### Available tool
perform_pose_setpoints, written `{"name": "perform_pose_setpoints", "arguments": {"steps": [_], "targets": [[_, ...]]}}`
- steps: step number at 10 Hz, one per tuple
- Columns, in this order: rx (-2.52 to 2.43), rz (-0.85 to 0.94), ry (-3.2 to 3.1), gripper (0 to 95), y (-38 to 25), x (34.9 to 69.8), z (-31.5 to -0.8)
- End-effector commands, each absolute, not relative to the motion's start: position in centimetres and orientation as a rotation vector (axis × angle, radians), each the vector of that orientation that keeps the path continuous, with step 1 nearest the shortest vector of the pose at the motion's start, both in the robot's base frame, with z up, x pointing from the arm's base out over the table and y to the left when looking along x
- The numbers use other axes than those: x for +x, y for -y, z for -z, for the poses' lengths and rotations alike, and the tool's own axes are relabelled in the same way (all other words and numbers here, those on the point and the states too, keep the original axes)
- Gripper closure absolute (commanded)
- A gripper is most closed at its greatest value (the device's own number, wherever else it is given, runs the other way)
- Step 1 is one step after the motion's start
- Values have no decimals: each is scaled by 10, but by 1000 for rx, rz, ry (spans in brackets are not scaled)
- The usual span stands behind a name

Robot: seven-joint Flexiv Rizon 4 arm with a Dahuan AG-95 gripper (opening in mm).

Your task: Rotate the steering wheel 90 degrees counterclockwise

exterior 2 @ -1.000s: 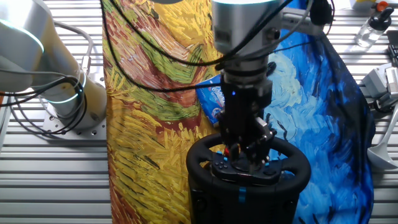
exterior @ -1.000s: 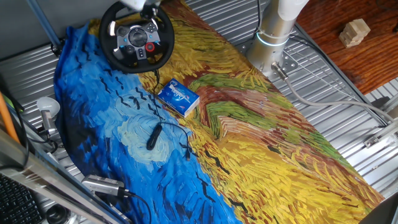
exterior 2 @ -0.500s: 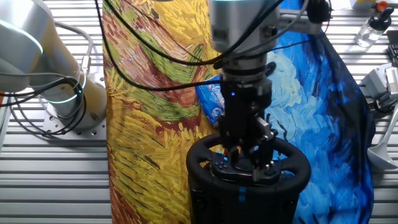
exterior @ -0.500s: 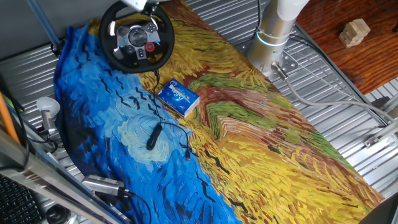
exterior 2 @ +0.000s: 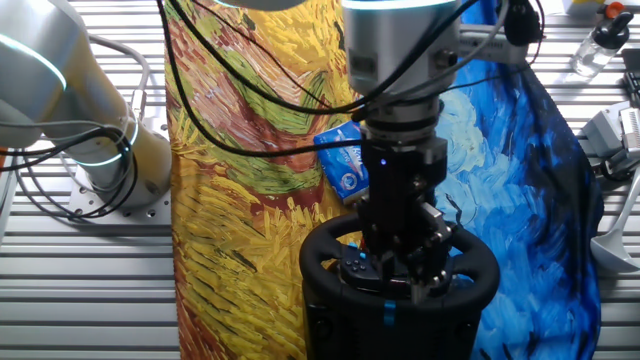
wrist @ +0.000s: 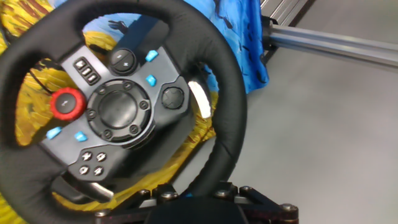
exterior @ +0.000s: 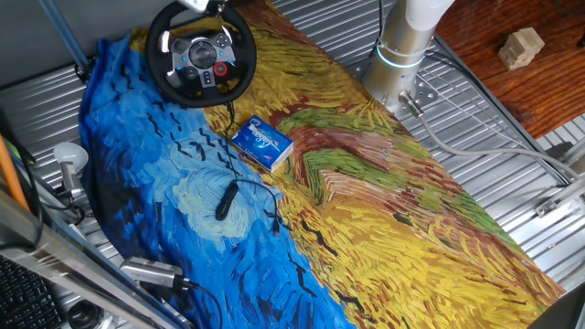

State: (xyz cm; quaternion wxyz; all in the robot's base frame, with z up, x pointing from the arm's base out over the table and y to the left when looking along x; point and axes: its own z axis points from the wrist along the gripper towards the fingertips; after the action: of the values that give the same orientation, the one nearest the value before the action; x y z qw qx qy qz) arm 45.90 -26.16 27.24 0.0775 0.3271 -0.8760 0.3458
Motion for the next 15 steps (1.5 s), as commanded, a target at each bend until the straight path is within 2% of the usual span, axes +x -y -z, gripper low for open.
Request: {"name": "perform_pose_setpoints", "arguments": {"steps": [1, 10, 11, 15], "targets": [[990, -1052, 2619, 570, 265, 463, -269], [1029, -1070, 2623, 570, 276, 484, -265], [1037, -1071, 2622, 380, 277, 485, -263], [1028, -1105, 2622, 380, 278, 486, -258]]}}
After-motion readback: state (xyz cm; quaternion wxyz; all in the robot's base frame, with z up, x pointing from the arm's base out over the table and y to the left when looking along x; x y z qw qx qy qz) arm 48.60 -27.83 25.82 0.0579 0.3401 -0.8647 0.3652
